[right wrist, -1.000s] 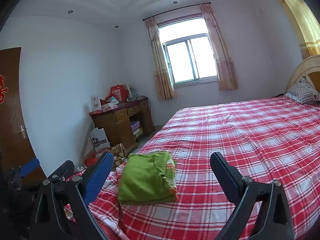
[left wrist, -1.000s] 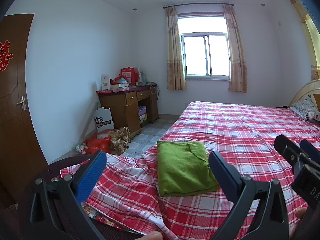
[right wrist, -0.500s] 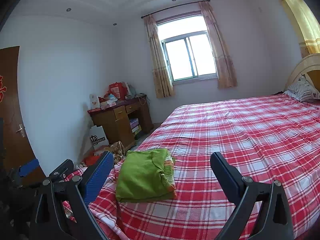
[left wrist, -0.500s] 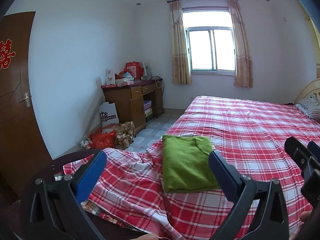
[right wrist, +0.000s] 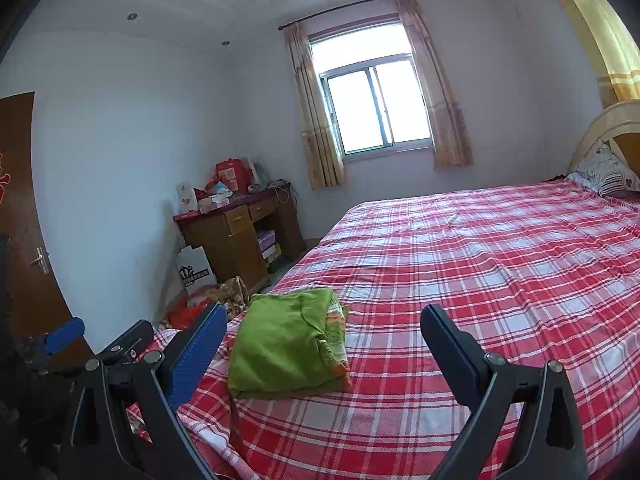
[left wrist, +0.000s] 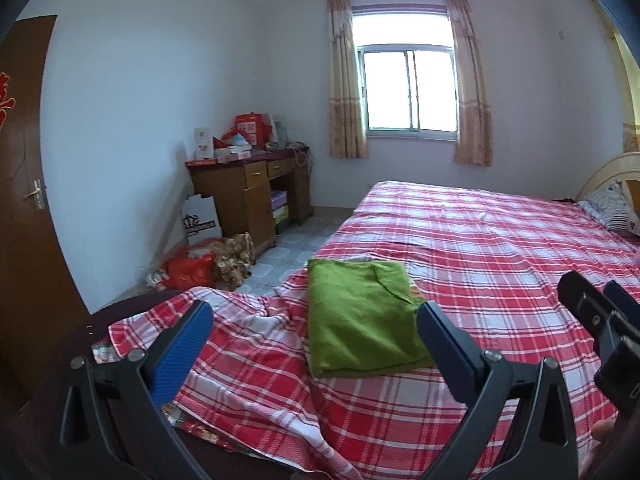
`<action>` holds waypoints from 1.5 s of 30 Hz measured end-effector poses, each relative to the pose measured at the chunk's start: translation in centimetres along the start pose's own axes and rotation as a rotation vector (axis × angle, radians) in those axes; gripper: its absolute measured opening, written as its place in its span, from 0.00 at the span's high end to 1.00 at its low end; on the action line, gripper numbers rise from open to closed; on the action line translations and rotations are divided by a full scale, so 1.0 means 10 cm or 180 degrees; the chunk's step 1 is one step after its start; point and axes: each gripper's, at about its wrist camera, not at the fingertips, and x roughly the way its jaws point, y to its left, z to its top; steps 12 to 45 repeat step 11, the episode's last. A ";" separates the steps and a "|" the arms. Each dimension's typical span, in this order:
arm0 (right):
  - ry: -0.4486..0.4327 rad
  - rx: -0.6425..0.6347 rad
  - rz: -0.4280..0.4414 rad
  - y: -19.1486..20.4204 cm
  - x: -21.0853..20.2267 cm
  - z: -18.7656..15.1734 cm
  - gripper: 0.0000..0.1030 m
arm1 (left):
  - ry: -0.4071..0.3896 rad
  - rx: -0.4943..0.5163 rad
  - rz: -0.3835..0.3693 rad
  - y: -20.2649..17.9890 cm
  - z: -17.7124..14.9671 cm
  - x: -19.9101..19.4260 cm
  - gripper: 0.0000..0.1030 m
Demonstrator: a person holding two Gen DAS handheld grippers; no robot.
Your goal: Fold small clothes
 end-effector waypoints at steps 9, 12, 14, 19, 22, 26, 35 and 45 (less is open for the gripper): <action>0.0039 0.0040 -0.0032 -0.05 0.04 -0.02 0.05 | 0.0058 0.0076 0.0174 -0.01 -0.02 0.08 0.00; 0.0053 0.0070 -0.0040 -0.07 0.06 -0.03 0.05 | 0.0071 0.0074 0.0218 0.00 -0.03 0.10 0.00; 0.0053 0.0070 -0.0040 -0.07 0.06 -0.03 0.05 | 0.0071 0.0074 0.0218 0.00 -0.03 0.10 0.00; 0.0053 0.0070 -0.0040 -0.07 0.06 -0.03 0.05 | 0.0071 0.0074 0.0218 0.00 -0.03 0.10 0.00; 0.0053 0.0070 -0.0040 -0.07 0.06 -0.03 0.05 | 0.0071 0.0074 0.0218 0.00 -0.03 0.10 0.00; 0.0053 0.0070 -0.0040 -0.07 0.06 -0.03 0.05 | 0.0071 0.0074 0.0218 0.00 -0.03 0.10 0.00; 0.0053 0.0070 -0.0040 -0.07 0.06 -0.03 0.05 | 0.0071 0.0074 0.0218 0.00 -0.03 0.10 0.00; 0.0053 0.0070 -0.0040 -0.07 0.06 -0.03 0.05 | 0.0071 0.0074 0.0218 0.00 -0.03 0.10 0.00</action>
